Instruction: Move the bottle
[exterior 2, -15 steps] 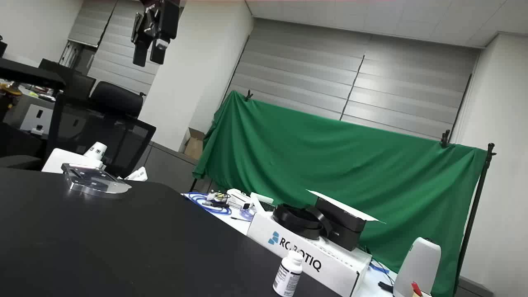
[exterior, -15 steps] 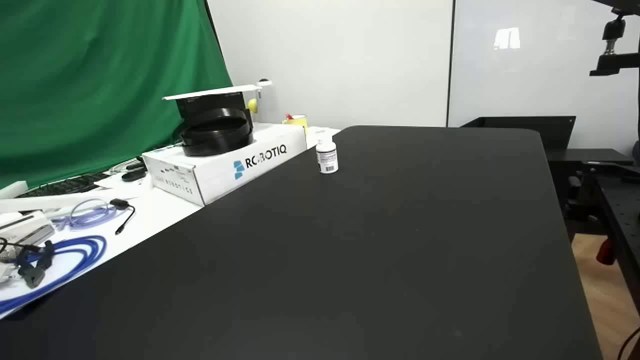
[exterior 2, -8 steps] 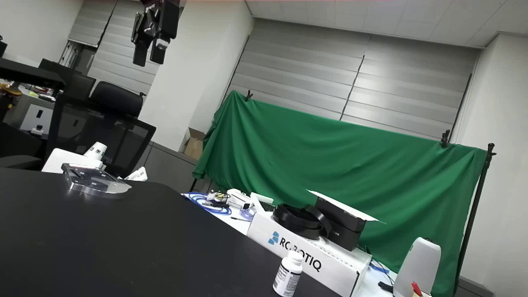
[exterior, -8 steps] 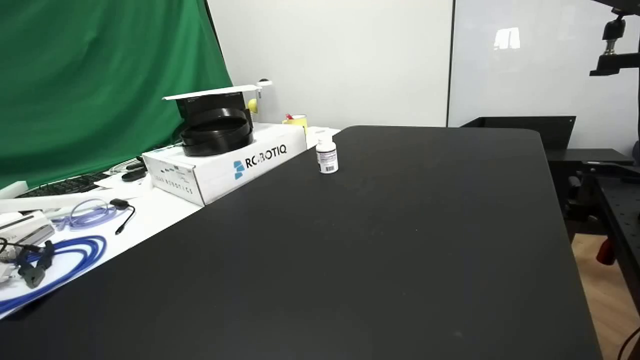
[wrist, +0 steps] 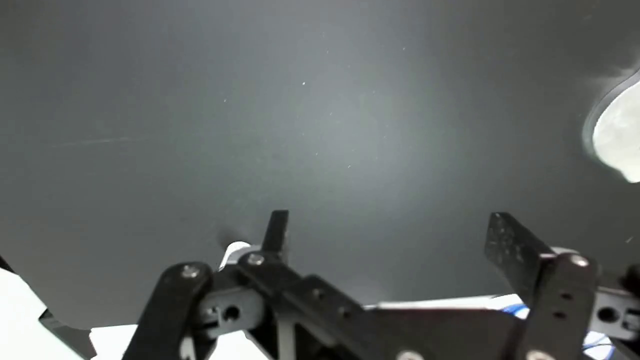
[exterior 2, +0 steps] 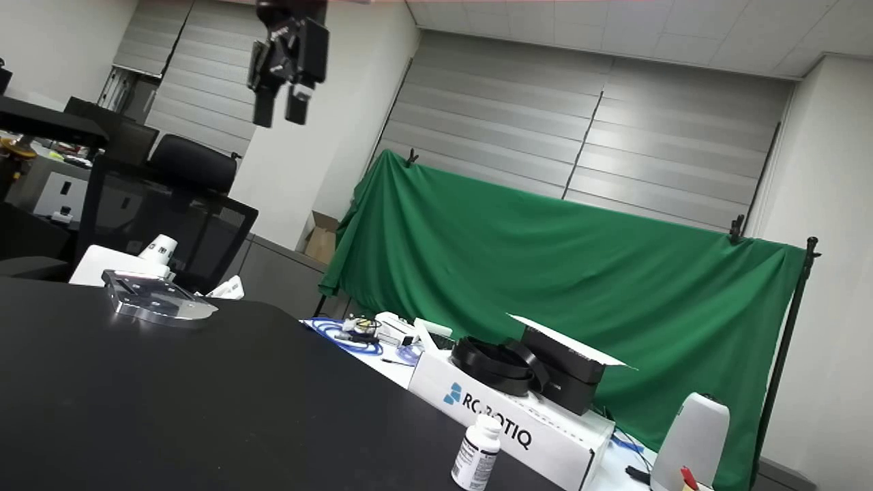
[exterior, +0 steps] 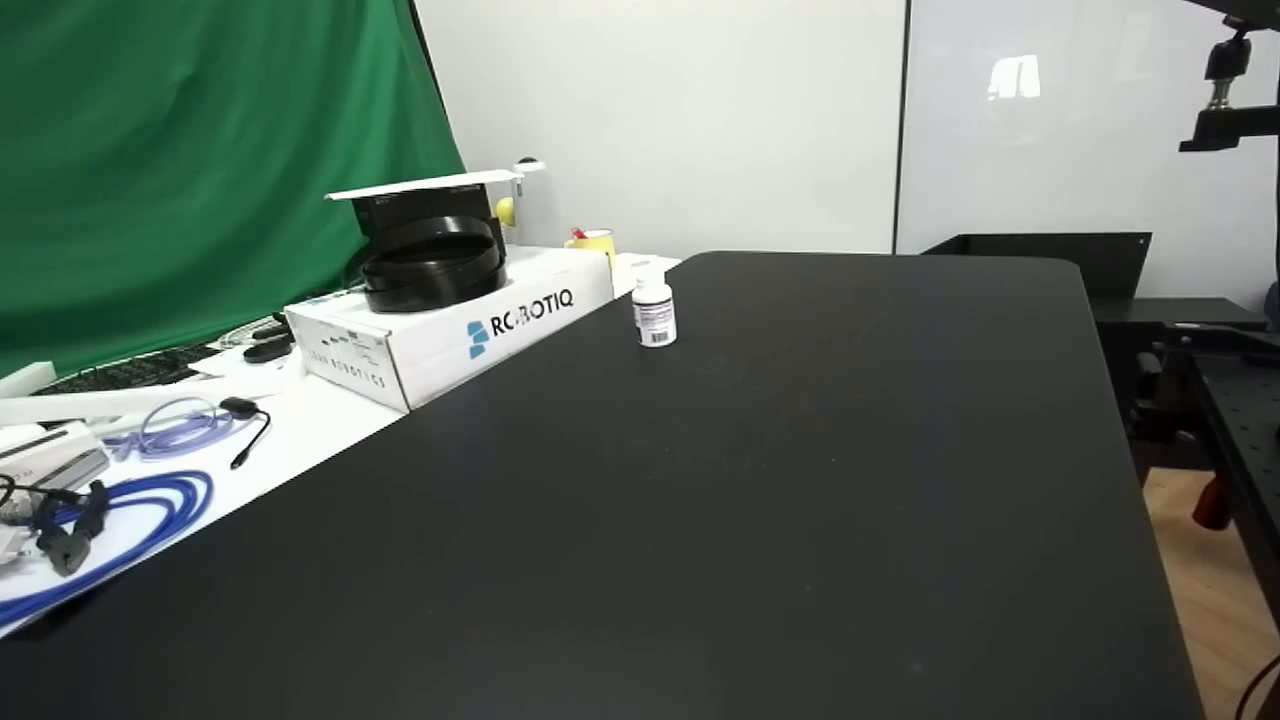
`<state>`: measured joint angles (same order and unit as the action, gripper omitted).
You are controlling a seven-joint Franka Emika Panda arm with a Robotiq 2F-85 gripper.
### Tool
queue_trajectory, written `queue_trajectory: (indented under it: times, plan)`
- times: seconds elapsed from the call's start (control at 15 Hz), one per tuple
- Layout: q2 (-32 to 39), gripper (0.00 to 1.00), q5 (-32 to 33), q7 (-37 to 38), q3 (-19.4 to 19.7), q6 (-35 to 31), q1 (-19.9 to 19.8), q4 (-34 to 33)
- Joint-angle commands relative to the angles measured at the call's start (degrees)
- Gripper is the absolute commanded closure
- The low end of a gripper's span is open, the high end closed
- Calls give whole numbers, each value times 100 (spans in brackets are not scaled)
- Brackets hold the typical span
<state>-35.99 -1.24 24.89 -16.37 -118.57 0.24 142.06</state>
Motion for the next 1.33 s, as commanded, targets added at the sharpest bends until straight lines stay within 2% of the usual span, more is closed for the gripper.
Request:
queue_trajectory:
  times: [0.0,0.13,0.27,0.73,0.87,0.93,1.07,1.27]
  plan:
    - [1038,0,420,-385,555,-673,-431,-470]
    - [1662,0,491,-714,918,-1036,-577,-780]
    - [2343,0,439,-976,1236,-1095,-674,-1246]
    - [4483,0,151,-954,2019,-526,-795,-3417]
    - [4990,0,210,-664,2177,-129,-784,-4048]
    - [4429,0,202,-966,2157,-604,-727,-3229]
    - [4822,0,196,-913,2238,-386,-739,-3693]
    - [4972,0,193,-871,2247,-302,-730,-3882]
